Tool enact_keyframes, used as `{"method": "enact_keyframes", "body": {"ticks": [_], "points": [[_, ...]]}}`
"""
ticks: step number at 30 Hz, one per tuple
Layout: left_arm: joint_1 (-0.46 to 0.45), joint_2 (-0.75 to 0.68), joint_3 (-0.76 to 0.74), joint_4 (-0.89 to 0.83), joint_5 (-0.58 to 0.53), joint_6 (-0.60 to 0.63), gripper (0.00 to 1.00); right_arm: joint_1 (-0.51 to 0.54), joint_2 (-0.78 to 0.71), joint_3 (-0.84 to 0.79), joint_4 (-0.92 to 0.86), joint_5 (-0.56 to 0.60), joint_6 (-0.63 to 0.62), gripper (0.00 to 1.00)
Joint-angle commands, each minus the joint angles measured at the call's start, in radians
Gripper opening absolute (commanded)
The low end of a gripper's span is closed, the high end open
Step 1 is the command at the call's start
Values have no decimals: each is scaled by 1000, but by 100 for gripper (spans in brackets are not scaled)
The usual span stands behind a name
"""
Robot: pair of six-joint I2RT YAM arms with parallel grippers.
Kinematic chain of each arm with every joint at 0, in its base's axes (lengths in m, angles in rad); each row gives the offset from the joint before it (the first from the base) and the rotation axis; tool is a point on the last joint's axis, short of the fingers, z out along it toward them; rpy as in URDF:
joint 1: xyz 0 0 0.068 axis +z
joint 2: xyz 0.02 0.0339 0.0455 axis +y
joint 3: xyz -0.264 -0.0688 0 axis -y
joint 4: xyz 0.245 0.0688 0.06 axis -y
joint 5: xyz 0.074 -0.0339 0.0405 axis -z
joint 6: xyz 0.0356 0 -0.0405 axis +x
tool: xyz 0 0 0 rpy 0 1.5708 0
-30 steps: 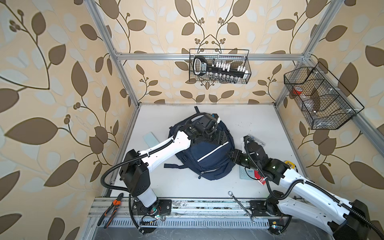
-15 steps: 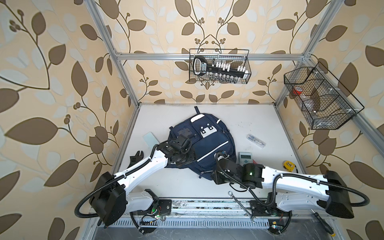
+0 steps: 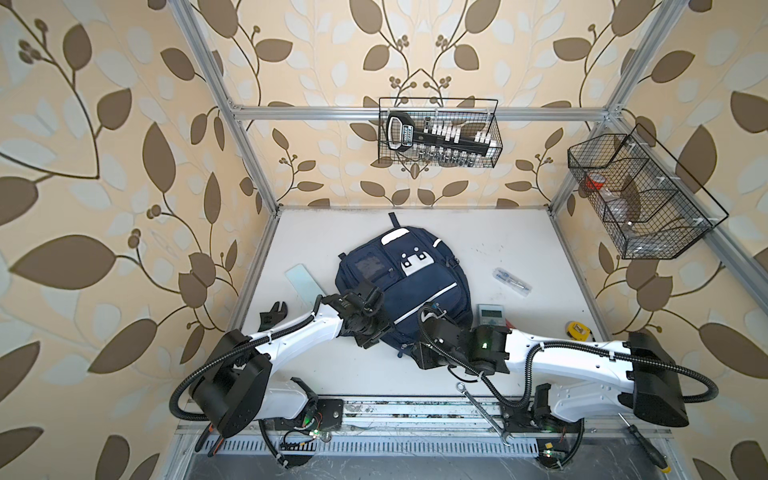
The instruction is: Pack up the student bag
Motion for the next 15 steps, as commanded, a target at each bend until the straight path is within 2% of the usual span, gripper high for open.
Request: {"method": "enact_keyframes", "body": {"ticks": [1, 6, 11, 12, 14, 15], "points": [[8, -104, -27, -40, -10, -53, 62, 9, 52, 40, 8, -49, -21, 41], [7, -27, -59, 94, 45, -77, 61, 15, 132, 70, 17, -56, -23, 28], [8, 67, -27, 175, 53, -73, 55, 14, 165, 95, -2, -18, -15, 28], [9, 81, -19, 181, 60, -70, 51, 14, 172, 97, -3, -18, -15, 28], [11, 104, -6, 212, 87, -71, 30, 14, 190, 104, -5, -16, -14, 28], [10, 108, -2, 227, 96, -73, 23, 14, 198, 107, -5, -13, -14, 28]]}}
